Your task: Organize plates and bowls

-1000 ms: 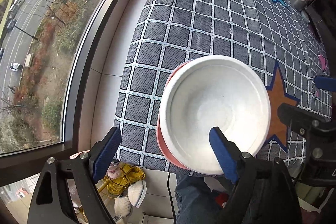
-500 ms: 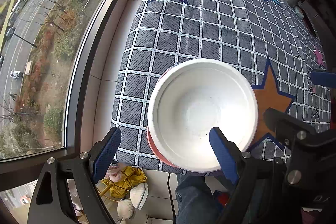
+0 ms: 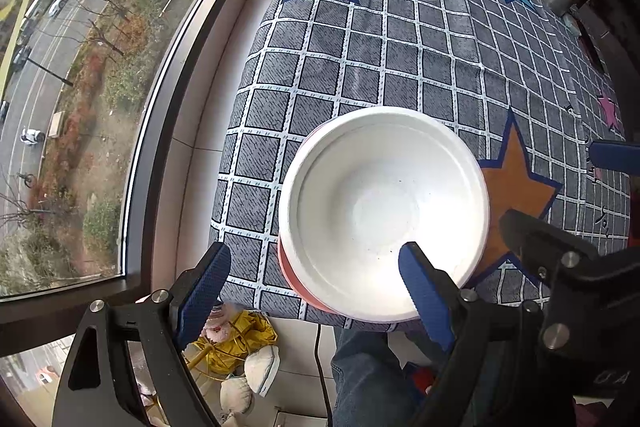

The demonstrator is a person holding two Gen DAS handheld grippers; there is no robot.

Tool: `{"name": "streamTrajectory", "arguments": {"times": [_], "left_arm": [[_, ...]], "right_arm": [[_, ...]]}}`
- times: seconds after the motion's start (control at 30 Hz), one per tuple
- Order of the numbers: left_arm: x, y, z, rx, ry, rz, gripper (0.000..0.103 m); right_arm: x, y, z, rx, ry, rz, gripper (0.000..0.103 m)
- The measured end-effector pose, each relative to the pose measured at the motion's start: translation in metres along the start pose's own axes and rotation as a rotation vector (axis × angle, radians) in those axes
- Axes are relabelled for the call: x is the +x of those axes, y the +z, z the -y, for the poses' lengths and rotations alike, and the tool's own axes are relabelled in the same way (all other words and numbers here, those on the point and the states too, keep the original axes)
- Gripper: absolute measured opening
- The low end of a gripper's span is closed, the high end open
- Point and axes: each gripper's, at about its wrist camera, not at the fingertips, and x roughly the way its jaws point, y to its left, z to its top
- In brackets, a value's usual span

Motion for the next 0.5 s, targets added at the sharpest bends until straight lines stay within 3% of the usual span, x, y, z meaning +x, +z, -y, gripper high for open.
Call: {"name": "streamTrajectory", "arguments": {"times": [0.5], "left_arm": [[0.0013, -0.0033, 0.0035, 0.013, 0.004, -0.005, 0.088]], "right_arm": [[0.0024, -0.0023, -0.0001, 0.008, 0.011, -0.016, 0.102]]}}
